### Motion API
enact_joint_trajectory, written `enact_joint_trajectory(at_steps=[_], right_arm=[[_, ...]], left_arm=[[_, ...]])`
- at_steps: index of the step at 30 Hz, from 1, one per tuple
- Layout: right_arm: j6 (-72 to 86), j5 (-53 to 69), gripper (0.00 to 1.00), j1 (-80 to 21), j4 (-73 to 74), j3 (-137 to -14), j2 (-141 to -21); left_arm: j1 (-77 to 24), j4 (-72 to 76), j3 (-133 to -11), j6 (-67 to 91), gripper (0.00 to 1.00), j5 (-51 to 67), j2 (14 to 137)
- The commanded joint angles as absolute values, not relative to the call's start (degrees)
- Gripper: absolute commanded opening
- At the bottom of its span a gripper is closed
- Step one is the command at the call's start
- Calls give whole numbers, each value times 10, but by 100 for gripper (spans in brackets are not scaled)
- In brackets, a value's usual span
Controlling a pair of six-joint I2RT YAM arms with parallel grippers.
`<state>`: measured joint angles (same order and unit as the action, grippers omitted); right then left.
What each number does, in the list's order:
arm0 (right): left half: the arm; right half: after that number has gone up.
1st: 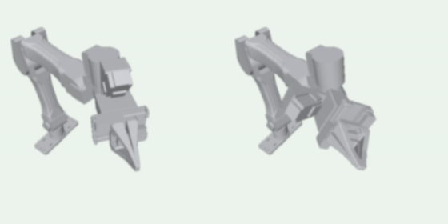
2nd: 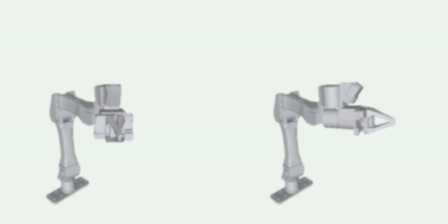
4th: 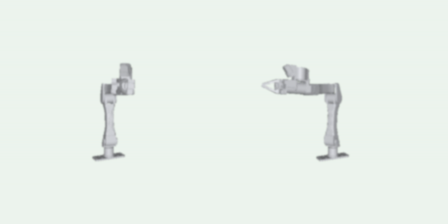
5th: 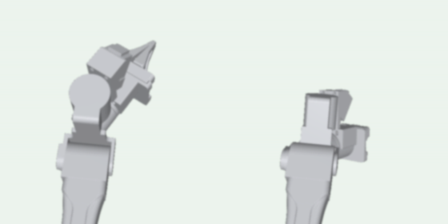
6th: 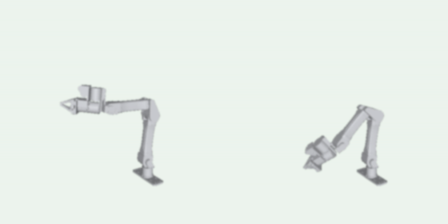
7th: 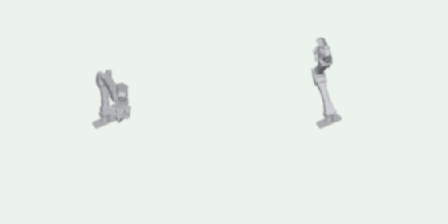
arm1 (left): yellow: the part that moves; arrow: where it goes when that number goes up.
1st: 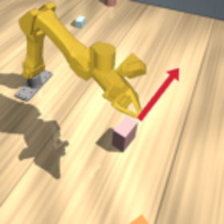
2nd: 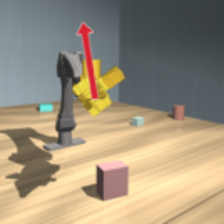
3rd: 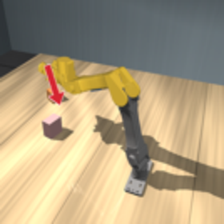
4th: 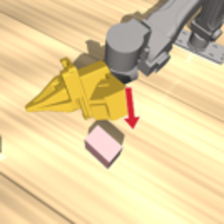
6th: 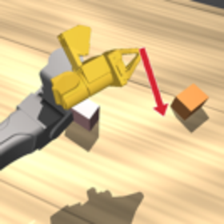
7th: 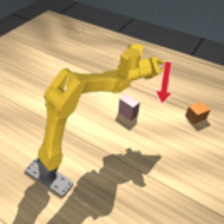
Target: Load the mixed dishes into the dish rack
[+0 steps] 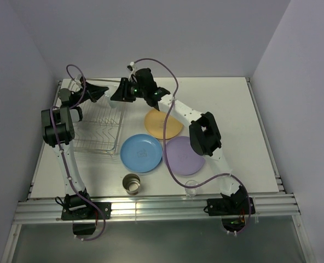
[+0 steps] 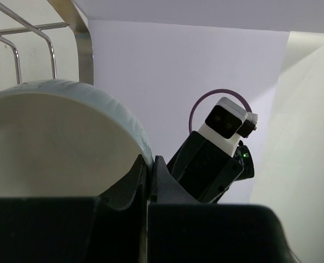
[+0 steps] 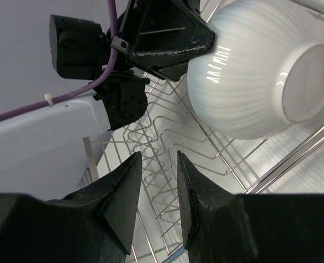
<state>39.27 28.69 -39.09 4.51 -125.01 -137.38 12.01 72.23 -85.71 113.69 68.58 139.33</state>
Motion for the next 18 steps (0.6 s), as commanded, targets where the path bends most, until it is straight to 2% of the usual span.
enact_joint_trajectory(at_steps=[1, 4, 6, 9, 10, 11, 13, 18], right_arm=[[382, 259, 38, -395, 32, -1269, -1373], [382, 224, 37, -393, 16, -1242, -1355], [386, 225, 40, -391, 4, -1238, -1353], [392, 231, 58, -386, 26, -1261, -1362], [401, 251, 67, -385, 26, -1262, -1360], [423, 262, 71, -382, 12, -1254, -1354], [442, 276, 75, -382, 4, -1223, -1327], [499, 271, 79, -381, 17, -1204, -1281]], left_arm=[[116, 1062, -816, 1354, 0, 689, 1461], [116, 1063, -797, 1348, 0, 692, 1458], [116, 1064, -790, 1347, 0, 692, 1455], [116, 1065, -779, 1344, 0, 695, 1442], [116, 1066, -777, 1346, 0, 695, 1436], [117, 1065, -777, 1347, 0, 697, 1421], [117, 1064, -783, 1359, 0, 694, 1402], [125, 1014, -823, 1354, 0, 680, 1335]])
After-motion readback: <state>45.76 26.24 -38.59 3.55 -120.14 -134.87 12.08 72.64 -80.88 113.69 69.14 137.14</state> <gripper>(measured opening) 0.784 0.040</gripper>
